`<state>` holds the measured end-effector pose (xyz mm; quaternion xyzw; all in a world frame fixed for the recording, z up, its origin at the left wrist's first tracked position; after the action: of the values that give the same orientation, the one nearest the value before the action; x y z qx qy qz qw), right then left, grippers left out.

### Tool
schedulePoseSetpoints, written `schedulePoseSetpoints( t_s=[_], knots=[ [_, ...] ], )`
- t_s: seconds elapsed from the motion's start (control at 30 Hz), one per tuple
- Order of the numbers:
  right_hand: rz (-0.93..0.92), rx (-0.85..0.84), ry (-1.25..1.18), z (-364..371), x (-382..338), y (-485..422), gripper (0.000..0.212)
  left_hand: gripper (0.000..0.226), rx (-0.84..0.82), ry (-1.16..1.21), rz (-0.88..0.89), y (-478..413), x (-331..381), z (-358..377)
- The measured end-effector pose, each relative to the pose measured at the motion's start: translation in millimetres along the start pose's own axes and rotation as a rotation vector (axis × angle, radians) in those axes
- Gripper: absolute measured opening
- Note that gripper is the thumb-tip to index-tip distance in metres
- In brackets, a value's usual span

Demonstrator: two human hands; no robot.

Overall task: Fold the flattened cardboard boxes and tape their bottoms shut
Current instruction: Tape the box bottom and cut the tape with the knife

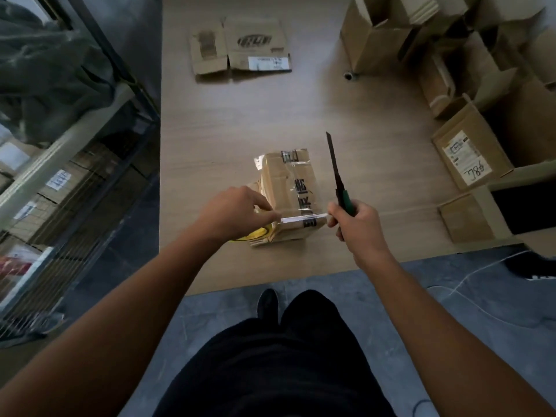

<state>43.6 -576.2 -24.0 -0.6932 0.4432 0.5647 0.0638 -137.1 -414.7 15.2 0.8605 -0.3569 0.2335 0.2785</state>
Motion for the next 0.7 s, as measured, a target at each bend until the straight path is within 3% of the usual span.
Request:
schedulePoseSetpoints(
  t_s=[0.07,0.2,0.3,0.43,0.53,0.7],
  knots=[
    [0.047,-0.015,0.023,7.7,13.6,-6.3,0.023,0.034,-0.023,0.067,-0.035,-7.1,-9.1,10.4],
    [0.265,-0.095,-0.238,30.7,41.4,-12.5,0.020,0.030,-0.058,0.228,-0.121,-9.2,-30.3,20.9],
    [0.391,-0.174,-0.305,50.4,57.2,-9.4,0.023,0.029,-0.067,0.258,-0.138,-5.4,-44.6,24.7],
    [0.410,-0.166,-0.280,55.1,67.8,-12.1,0.020,0.033,-0.036,0.265,-0.115,-5.1,-48.4,30.7],
    [0.246,-0.041,0.059,26.1,51.6,-16.4,0.020,0.039,-0.001,0.245,-0.123,-1.8,-49.9,34.7],
    [-0.376,0.044,0.525,19.7,-36.2,15.2,0.021,0.040,0.043,0.233,-0.118,0.7,-40.8,32.5]
  ],
)
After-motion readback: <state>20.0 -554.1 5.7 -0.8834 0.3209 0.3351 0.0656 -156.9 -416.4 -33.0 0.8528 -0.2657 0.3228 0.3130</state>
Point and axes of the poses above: each hand's wrist, its own y-axis away from the middle knuckle, its own z-axis out of the palm, x = y × z, the point moved 9 cm from there along -y, towards the middle knuckle, and after that the axes turned 6 degrees about y, right-handed, at the moved point
